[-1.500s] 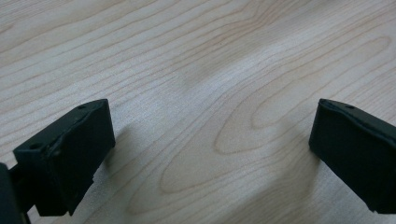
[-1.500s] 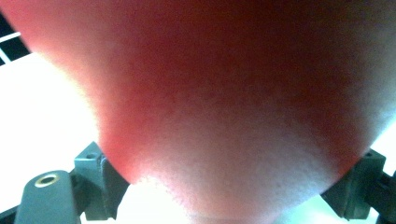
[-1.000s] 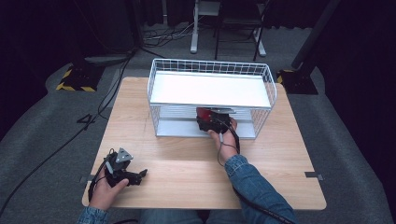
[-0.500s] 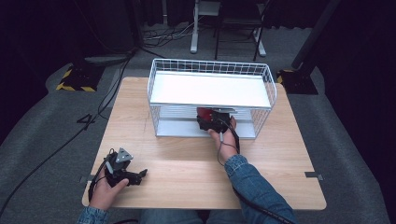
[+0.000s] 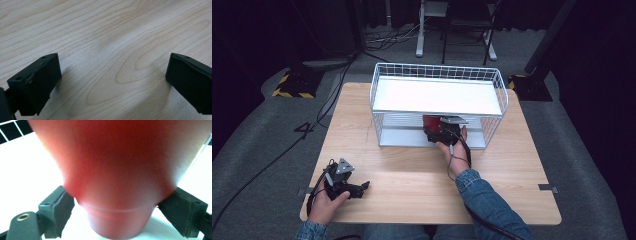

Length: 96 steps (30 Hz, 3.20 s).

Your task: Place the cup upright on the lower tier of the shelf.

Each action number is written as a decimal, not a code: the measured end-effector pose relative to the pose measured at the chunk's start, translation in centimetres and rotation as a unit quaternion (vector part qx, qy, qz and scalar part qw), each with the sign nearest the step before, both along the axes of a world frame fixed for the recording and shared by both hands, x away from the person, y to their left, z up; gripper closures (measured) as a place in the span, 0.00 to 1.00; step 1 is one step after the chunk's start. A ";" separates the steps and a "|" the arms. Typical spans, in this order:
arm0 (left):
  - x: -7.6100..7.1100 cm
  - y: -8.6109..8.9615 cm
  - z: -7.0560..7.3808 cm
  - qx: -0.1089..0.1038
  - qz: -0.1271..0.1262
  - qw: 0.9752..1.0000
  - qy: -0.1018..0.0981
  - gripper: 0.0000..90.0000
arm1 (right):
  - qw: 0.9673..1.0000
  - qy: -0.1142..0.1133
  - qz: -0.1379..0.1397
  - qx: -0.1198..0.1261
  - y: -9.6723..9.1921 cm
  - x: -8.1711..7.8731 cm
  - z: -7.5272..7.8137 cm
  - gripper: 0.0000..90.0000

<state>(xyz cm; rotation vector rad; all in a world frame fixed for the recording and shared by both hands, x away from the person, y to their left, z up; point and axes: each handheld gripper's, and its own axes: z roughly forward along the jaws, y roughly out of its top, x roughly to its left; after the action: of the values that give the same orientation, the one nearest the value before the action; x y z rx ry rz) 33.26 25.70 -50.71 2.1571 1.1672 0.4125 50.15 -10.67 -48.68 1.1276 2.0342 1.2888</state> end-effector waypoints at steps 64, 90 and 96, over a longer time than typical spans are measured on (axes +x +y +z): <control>0.2 0.2 0.0 0.005 -0.012 1.000 -0.001 0.01 | 0.997 0.048 0.063 -0.005 -15.7 -11.4 5.8 0.17; 0.2 0.2 0.0 0.004 -0.005 1.000 0.000 0.01 | 0.995 0.098 -0.004 0.001 -23.0 -13.6 2.4 0.17; 0.2 0.2 0.0 0.004 -0.005 1.000 -0.001 0.01 | 0.993 0.114 -0.020 -0.005 -24.2 -13.5 0.9 0.17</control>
<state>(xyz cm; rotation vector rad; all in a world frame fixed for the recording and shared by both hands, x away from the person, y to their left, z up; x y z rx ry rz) 33.49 25.86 -50.67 2.1686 1.1546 0.4148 36.61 -34.89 -47.79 1.3582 2.1637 1.1740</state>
